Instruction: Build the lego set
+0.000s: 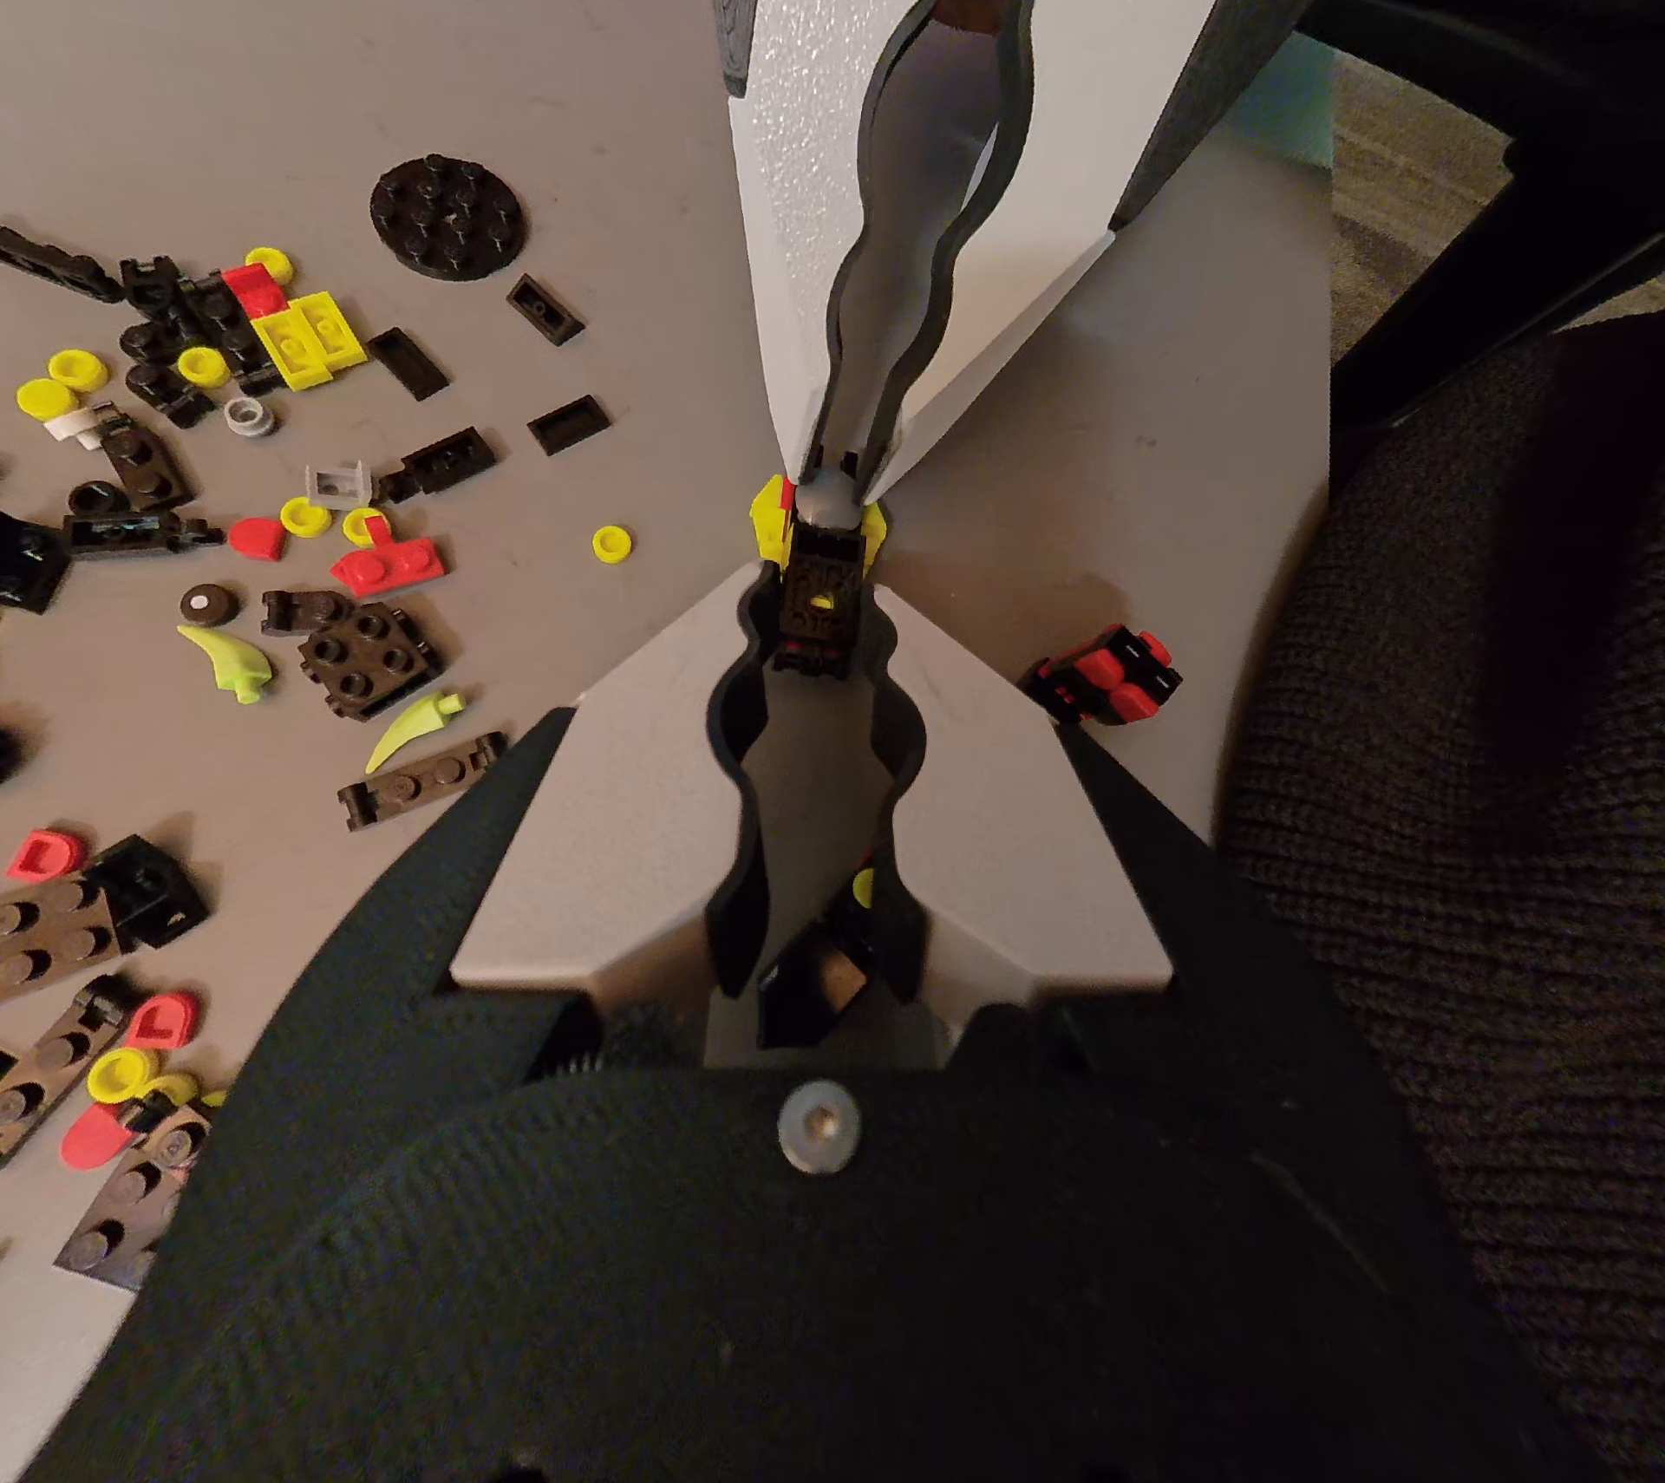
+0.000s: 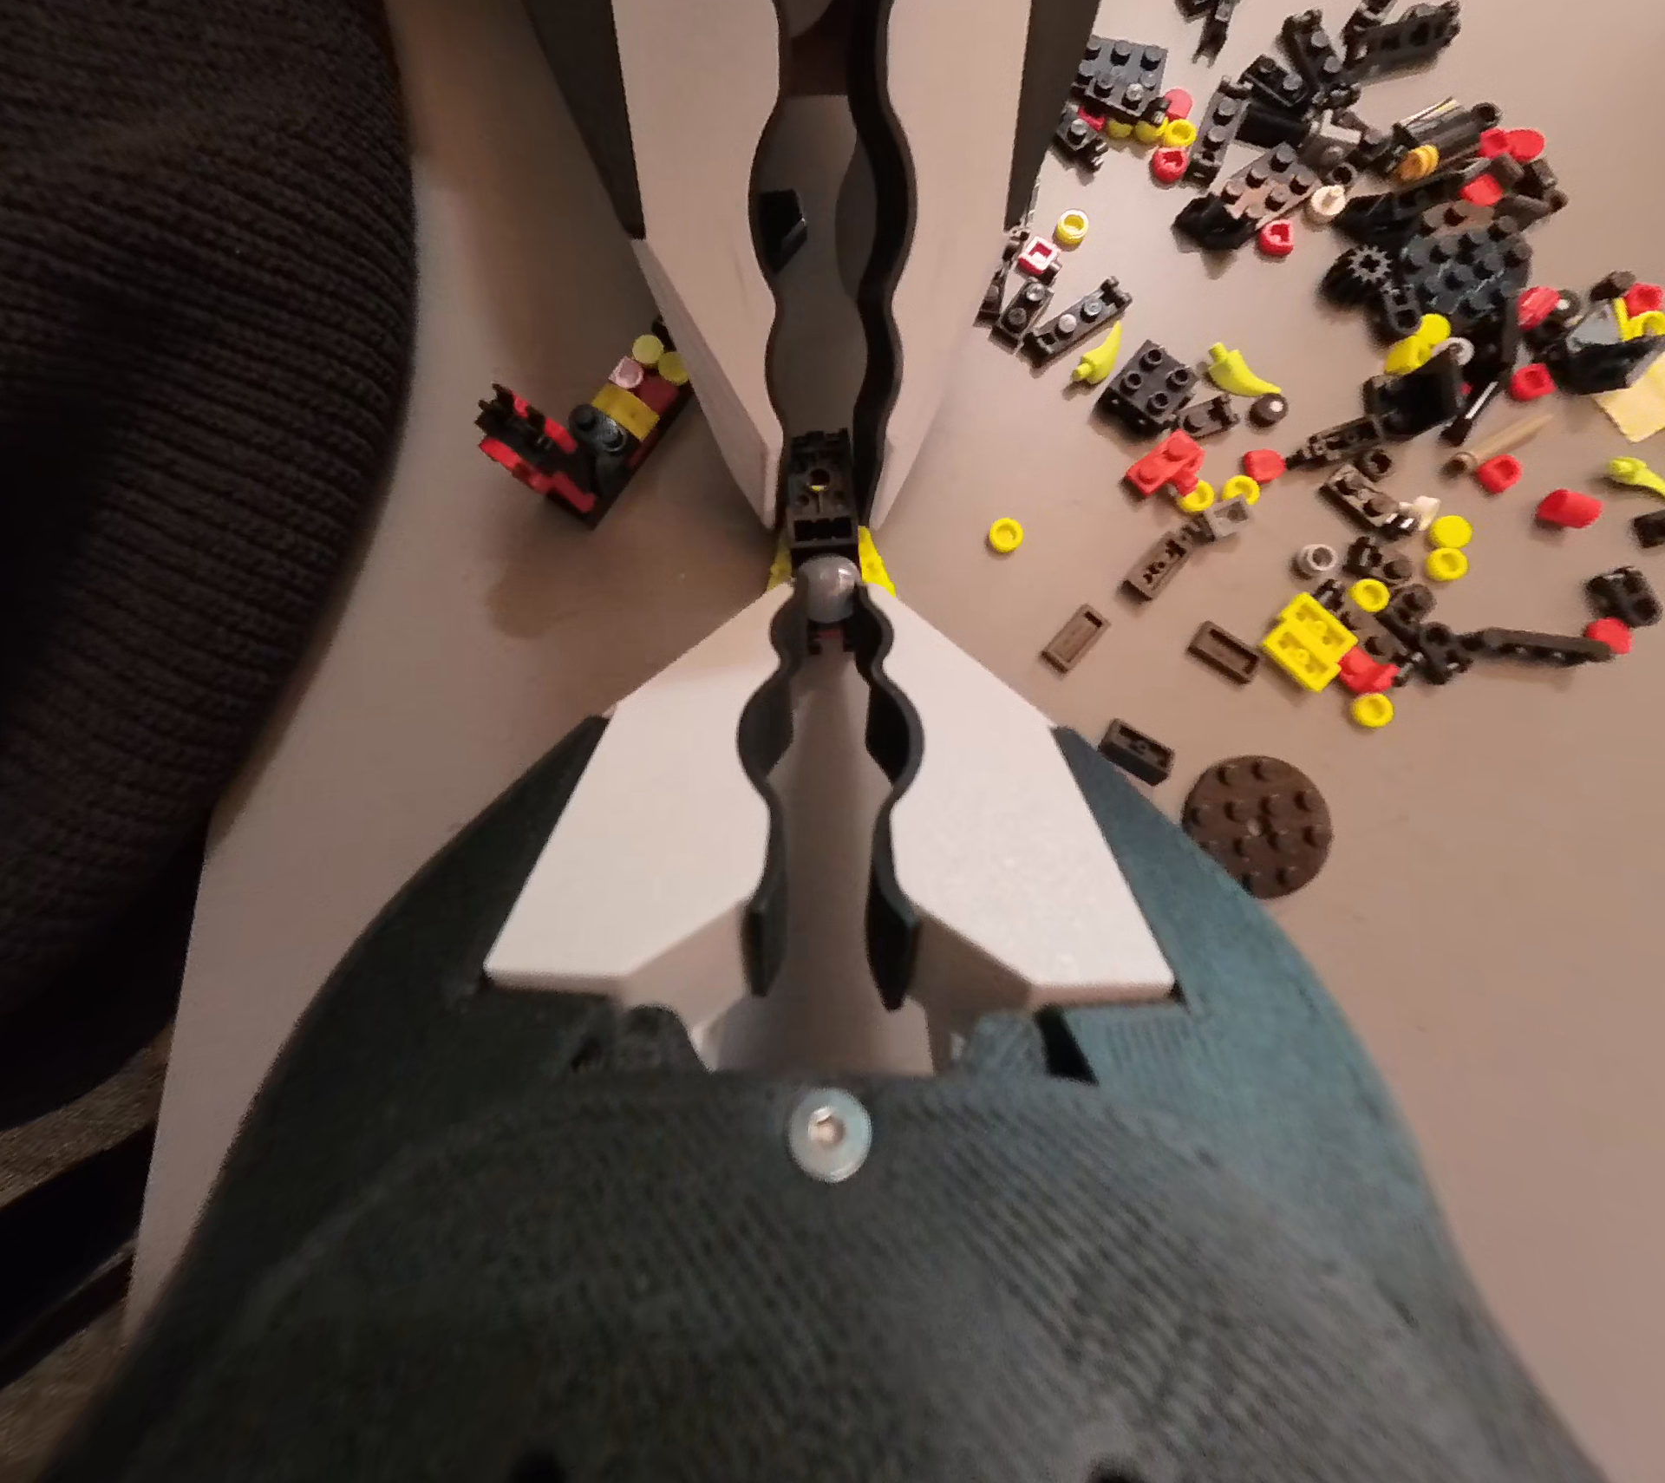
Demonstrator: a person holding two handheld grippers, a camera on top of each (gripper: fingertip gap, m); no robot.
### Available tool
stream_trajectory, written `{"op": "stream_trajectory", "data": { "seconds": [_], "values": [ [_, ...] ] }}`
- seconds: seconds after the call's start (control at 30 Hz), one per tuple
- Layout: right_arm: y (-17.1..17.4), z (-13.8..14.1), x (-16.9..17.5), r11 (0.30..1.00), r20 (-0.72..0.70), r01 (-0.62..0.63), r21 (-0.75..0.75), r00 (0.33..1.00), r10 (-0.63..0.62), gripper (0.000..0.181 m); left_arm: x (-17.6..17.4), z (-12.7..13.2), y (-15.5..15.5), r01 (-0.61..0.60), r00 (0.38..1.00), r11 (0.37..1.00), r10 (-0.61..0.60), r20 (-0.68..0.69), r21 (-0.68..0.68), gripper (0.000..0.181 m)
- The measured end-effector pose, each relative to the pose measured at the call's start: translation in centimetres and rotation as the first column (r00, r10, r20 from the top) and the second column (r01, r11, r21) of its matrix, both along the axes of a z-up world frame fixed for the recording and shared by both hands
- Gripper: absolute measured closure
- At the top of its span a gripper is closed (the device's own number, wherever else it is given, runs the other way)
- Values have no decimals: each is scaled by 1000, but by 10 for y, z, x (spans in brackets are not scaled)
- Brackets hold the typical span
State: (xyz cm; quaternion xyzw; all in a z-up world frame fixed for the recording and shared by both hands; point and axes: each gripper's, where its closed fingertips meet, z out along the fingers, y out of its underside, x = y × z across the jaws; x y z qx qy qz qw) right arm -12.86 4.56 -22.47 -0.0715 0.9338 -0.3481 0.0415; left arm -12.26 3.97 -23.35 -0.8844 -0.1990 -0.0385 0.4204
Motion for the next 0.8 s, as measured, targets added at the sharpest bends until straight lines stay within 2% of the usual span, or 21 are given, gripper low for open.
{"op": "stream_trajectory", "data": {
  "seconds": [0.07,0.23,0.37,0.47,0.53,0.63,0.7,0.8],
  "values": [
    [3,-2,-1,1000,-4,3,25,1000,-3,181,0,0,0,2,1000,1000,-2,0,-3,167],
    [3,-2,-2,999,-61,3,42,998,0,181,-1,-1,-1,-2,1000,1000,1,-8,-8,167],
    [4,4,-10,999,-25,49,-7,998,-50,181,-1,-1,-1,0,1000,1000,0,-6,-8,167],
    [-3,22,-8,991,23,57,-119,998,-55,181,-1,-1,-1,-1,1000,1000,1,1,-6,167],
    [-4,24,-9,988,23,76,-133,997,-73,175,-1,-1,-1,-8,1000,1000,8,16,2,167],
    [-6,29,-22,973,27,158,-171,987,-156,160,-5,3,-1,-53,995,998,49,85,41,167],
    [-6,42,-27,952,22,185,-244,982,-185,152,-8,11,-1,-103,981,988,82,176,113,167],
    [-7,60,-21,933,-109,102,-346,983,-148,139,-13,27,-3,-191,926,951,91,367,244,167]
  ]
}}
